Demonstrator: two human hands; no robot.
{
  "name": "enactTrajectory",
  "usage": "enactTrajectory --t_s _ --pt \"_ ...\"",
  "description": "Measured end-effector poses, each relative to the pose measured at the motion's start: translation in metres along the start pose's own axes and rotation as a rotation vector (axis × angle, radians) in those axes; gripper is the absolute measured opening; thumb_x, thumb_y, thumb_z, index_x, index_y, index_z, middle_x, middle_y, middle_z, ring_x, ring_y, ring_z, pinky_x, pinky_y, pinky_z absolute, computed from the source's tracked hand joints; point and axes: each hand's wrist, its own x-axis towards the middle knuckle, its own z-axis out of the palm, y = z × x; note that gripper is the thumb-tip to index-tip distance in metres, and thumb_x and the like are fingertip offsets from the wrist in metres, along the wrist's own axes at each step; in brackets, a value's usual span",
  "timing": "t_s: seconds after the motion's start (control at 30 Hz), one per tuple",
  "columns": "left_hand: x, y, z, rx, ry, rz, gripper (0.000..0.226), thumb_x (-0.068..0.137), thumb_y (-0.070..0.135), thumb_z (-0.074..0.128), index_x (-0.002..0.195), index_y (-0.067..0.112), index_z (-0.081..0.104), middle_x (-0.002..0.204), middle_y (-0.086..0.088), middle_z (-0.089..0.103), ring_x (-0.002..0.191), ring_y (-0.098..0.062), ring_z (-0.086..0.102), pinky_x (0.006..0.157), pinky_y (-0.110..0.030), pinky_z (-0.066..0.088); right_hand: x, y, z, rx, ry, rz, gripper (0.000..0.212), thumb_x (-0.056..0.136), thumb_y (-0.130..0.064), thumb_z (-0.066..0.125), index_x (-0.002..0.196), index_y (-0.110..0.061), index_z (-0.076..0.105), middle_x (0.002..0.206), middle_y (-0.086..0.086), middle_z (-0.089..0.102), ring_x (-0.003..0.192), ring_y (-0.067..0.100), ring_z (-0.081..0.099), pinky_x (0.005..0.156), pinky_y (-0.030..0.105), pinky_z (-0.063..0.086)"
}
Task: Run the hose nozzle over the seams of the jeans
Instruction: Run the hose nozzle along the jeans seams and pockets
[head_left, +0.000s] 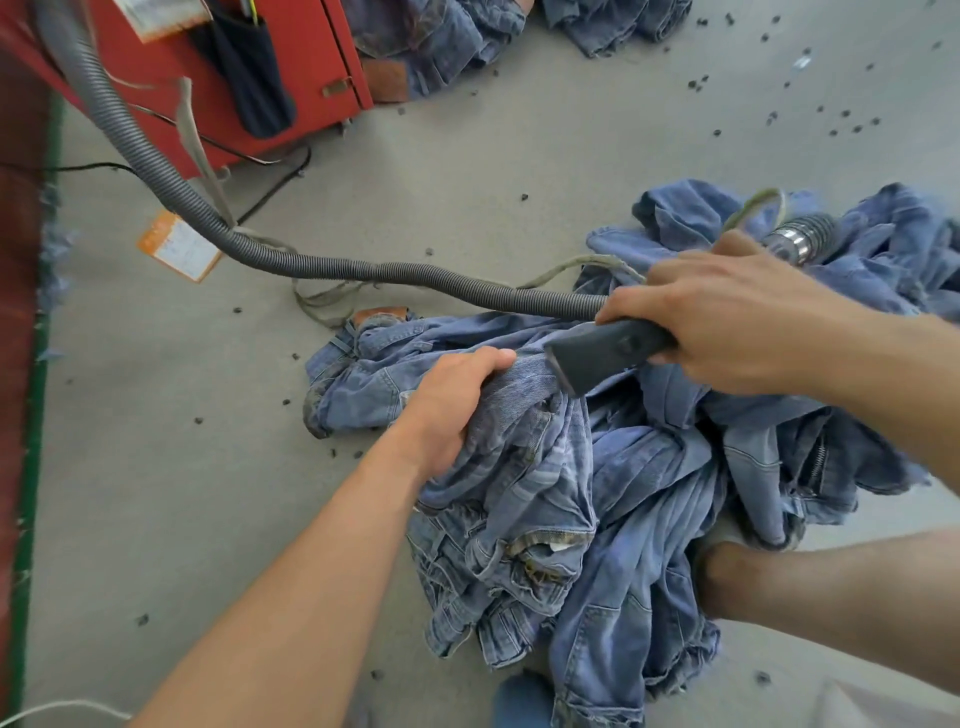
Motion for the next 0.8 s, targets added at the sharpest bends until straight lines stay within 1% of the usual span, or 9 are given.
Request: enactTrajectory --t_s 0.13,0.2,0.3,0.43,0.5,0.57,0.67,0.73,0.8 --pt "-0.002 0.000 -0.003 -0.021 -0.042 -0.005 0.028 0.096 0.020 0.058 0.101 0.000 0.077 0.096 -0.019 0.073 0.086 -0.028 0.068 0.086 -0.042 0.051 0.002 -0.032 0.003 -0.042 0.037 -0.076 0.035 0.091 -0.035 0.062 0.122 -0.046 0.049 0.083 -0.011 0.051 0.080 0.016 0.054 0.080 0.039 0.035" --pt "-0.004 0.001 -0.004 -0.028 -0.058 -0.017 0.028 0.100 0.018 0.053 0.100 0.001 0.077 0.091 -0.014 0.074 0.080 -0.023 0.069 0.079 -0.037 0.052 0.002 -0.040 0.003 -0.047 0.054 -0.101 0.035 0.091 -0.035 0.062 0.122 -0.046 0.050 0.084 -0.011 0.052 0.081 0.015 0.056 0.081 0.039 0.034" --pt "-0.007 0.003 -0.011 -0.002 -0.091 -0.028 0.033 0.101 0.018 0.046 0.107 -0.001 0.073 0.093 -0.010 0.073 0.082 -0.019 0.067 0.074 -0.029 0.054 0.003 -0.032 -0.003 0.016 0.091 -0.049 0.034 0.092 -0.034 0.063 0.122 -0.046 0.051 0.086 -0.015 0.053 0.083 0.013 0.055 0.083 0.036 0.028" --pt "-0.010 0.007 -0.017 0.012 -0.046 -0.058 0.043 0.101 0.019 0.046 0.122 -0.011 0.067 0.108 -0.017 0.069 0.096 -0.026 0.063 0.094 -0.040 0.050 0.001 -0.005 -0.018 0.072 0.034 0.040 0.033 0.092 -0.031 0.067 0.116 -0.047 0.051 0.082 -0.021 0.051 0.081 0.012 0.054 0.087 0.041 0.033" --pt "-0.010 0.006 -0.016 0.009 -0.037 -0.053 0.043 0.101 0.020 0.042 0.114 -0.006 0.073 0.105 -0.014 0.073 0.095 -0.024 0.065 0.095 -0.038 0.051 0.000 -0.010 -0.019 0.017 -0.004 0.031 0.031 0.093 -0.030 0.066 0.112 -0.048 0.050 0.082 -0.020 0.052 0.081 0.012 0.054 0.086 0.041 0.033" --pt "-0.009 0.005 -0.015 -0.014 -0.038 -0.055 0.045 0.101 0.022 0.038 0.102 0.000 0.077 0.096 -0.011 0.076 0.089 -0.021 0.067 0.086 -0.032 0.055 0.001 -0.028 -0.014 -0.029 -0.028 0.011 0.030 0.094 -0.028 0.062 0.113 -0.046 0.048 0.084 -0.017 0.053 0.082 0.012 0.053 0.085 0.039 0.031" --pt "-0.007 0.001 -0.018 -0.060 -0.102 -0.030 0.056 0.102 0.024 0.031 0.087 0.007 0.082 0.084 -0.008 0.076 0.077 -0.017 0.069 0.073 -0.025 0.056 0.004 -0.055 -0.005 -0.059 0.025 -0.076 0.035 0.091 -0.025 0.057 0.121 -0.042 0.049 0.087 -0.007 0.053 0.082 0.017 0.053 0.084 0.040 0.035" --pt "-0.008 0.002 -0.017 -0.089 -0.099 -0.016 0.052 0.101 0.023 0.034 0.075 0.013 0.079 0.076 -0.006 0.069 0.070 -0.016 0.063 0.068 -0.028 0.053 0.008 -0.062 -0.003 -0.014 0.080 -0.094 0.038 0.091 -0.023 0.059 0.124 -0.041 0.051 0.088 -0.007 0.052 0.082 0.018 0.052 0.083 0.039 0.033" --pt "-0.008 0.003 -0.018 -0.070 -0.055 0.003 0.044 0.098 0.022 0.039 0.071 0.019 0.073 0.075 -0.004 0.063 0.069 -0.014 0.060 0.069 -0.027 0.050 0.013 -0.052 -0.003 0.115 0.141 -0.029 0.037 0.093 -0.026 0.063 0.124 -0.042 0.051 0.089 -0.009 0.053 0.085 0.016 0.051 0.085 0.039 0.029"
